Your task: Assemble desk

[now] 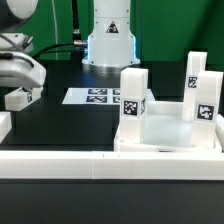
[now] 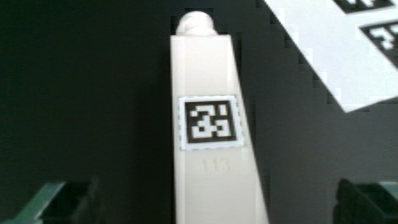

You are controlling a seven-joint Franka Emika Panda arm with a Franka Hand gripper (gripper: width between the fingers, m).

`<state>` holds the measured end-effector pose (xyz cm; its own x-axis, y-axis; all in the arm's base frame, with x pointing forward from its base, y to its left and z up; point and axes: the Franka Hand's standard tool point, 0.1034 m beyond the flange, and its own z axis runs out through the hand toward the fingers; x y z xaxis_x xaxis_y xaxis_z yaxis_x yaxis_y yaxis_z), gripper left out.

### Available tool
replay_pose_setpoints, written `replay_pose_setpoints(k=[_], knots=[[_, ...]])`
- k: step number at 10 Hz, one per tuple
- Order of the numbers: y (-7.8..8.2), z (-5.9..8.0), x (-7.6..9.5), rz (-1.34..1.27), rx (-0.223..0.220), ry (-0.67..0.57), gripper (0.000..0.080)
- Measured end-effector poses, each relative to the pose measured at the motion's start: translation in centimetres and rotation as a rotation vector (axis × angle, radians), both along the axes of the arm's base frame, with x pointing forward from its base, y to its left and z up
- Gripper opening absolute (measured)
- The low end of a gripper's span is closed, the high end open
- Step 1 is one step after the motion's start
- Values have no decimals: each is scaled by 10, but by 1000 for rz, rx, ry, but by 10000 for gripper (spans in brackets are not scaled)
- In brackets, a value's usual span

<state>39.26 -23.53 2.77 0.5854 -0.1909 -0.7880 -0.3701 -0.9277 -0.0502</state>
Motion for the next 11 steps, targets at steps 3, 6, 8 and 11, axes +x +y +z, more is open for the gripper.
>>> replay_pose_setpoints(k=[3, 6, 8, 11], knots=[[1, -10, -4, -6, -16, 13, 649], [8, -19, -3, 10, -15, 0, 637], [11, -20, -2, 14, -11, -1, 467], [13, -20, -2, 17, -11, -1, 287]])
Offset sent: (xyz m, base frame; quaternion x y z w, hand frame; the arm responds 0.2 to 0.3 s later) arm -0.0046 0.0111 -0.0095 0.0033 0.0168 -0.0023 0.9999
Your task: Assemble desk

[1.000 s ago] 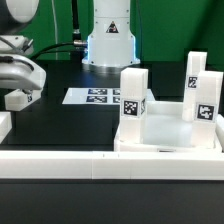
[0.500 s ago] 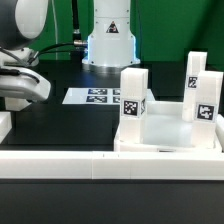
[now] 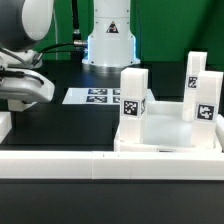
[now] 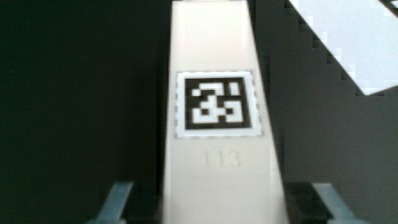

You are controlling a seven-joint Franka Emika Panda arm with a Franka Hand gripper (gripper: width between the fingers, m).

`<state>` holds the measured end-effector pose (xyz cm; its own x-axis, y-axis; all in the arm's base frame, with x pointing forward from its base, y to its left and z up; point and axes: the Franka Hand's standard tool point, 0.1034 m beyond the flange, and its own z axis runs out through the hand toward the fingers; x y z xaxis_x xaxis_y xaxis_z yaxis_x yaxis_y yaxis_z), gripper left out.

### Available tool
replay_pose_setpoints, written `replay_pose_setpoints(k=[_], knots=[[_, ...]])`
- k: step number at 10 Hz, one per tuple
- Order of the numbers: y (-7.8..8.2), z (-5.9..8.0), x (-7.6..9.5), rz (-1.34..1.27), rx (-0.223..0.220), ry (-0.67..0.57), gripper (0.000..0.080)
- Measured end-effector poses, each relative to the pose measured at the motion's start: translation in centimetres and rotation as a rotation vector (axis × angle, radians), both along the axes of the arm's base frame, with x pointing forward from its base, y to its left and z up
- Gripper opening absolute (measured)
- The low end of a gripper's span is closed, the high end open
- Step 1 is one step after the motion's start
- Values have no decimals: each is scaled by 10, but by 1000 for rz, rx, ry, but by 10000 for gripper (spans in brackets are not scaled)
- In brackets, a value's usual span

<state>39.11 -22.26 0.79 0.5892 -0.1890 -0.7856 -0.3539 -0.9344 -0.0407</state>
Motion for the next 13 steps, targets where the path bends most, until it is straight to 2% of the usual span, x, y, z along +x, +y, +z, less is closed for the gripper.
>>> replay_pose_setpoints(k=[2, 3, 5, 6, 11, 12, 13], knots=[[3, 3, 4, 11, 1, -6, 287], [8, 11, 11, 24, 8, -8, 287], [27, 42, 31, 32, 15, -22, 287], [29, 47, 35, 37, 16, -32, 288], [22, 40, 35, 27, 0, -54, 289], [27, 48, 47, 22, -27, -109, 289], [44, 62, 61, 22, -35, -199, 289]])
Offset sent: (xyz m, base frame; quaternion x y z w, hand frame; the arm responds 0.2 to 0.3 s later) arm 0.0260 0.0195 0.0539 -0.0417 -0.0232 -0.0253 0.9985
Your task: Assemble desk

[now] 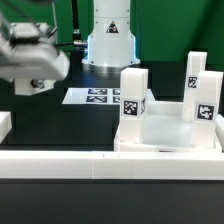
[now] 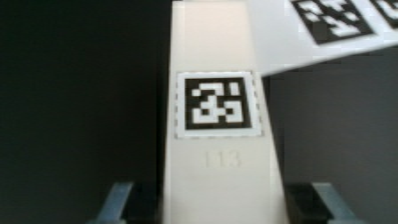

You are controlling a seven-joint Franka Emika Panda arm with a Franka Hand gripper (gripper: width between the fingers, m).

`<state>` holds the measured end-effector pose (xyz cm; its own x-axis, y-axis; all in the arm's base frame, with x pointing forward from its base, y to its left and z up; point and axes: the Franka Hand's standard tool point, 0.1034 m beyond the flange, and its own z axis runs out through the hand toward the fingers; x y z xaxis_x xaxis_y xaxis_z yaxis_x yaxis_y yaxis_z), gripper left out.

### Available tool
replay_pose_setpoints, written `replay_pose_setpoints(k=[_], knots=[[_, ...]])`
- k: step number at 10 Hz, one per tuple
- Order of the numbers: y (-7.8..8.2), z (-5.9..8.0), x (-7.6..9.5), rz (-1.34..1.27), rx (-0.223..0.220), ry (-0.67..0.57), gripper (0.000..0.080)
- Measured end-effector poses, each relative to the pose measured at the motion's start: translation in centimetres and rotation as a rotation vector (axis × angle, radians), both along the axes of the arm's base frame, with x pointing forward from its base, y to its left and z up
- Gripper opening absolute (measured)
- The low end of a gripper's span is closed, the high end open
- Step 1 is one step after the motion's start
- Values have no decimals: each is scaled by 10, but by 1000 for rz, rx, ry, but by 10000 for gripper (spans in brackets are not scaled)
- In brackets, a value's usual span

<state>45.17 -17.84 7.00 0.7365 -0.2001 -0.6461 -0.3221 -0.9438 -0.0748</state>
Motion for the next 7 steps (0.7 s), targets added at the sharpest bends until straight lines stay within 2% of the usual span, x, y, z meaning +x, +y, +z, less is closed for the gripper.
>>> replay_pose_setpoints(k=[1, 2, 3, 5, 6, 7], knots=[[13, 12, 5, -20, -21, -49, 289], [19, 18, 13, -18, -42, -90, 289], [13, 12, 20, -12, -80, -203, 289], [12, 12, 18, -15, -129, -313, 289], [10, 12, 28, -23, -177, -421, 289], [32, 28, 33, -46, -177, -469, 289]])
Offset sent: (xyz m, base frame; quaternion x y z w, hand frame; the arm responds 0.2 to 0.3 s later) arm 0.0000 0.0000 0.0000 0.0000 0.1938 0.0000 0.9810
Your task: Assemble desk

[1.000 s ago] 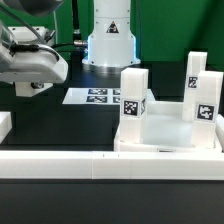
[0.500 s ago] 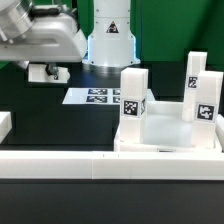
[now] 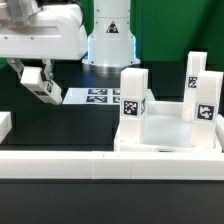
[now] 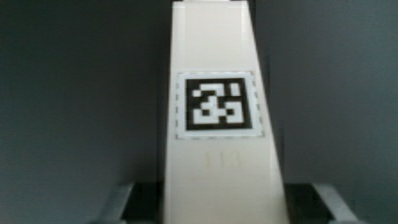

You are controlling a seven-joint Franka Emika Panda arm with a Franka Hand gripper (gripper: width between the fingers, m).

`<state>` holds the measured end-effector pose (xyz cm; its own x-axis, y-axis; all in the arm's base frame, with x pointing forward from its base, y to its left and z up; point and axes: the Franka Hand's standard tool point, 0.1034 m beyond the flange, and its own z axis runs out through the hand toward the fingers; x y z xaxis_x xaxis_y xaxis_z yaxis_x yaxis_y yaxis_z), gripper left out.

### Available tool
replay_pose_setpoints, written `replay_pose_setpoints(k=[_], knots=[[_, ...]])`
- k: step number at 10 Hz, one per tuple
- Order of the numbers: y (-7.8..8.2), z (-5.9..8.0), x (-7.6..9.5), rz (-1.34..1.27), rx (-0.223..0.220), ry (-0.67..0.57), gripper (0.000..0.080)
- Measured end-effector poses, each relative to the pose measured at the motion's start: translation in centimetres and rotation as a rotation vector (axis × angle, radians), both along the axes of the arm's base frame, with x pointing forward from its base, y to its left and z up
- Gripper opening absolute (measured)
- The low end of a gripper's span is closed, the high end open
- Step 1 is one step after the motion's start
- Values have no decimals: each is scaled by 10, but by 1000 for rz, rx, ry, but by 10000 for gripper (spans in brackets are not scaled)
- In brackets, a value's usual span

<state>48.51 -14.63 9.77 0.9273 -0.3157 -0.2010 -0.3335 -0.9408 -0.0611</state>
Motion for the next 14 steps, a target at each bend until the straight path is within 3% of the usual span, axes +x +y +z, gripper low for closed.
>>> replay_pose_setpoints(k=[2, 5, 6, 8, 9, 10, 12, 13, 14], knots=[[15, 19, 15, 4, -36, -127, 289], [8, 16, 16, -4, -144, -302, 289], [23, 25, 21, 17, -162, -352, 289], [58, 45, 28, -7, -126, -363, 289], [80, 55, 35, 2, -129, -378, 290], [93, 57, 39, -19, -136, -397, 290], [92, 55, 38, 2, -135, -395, 290], [91, 59, 45, 7, -180, -509, 290], [93, 57, 40, 11, -198, -550, 290]])
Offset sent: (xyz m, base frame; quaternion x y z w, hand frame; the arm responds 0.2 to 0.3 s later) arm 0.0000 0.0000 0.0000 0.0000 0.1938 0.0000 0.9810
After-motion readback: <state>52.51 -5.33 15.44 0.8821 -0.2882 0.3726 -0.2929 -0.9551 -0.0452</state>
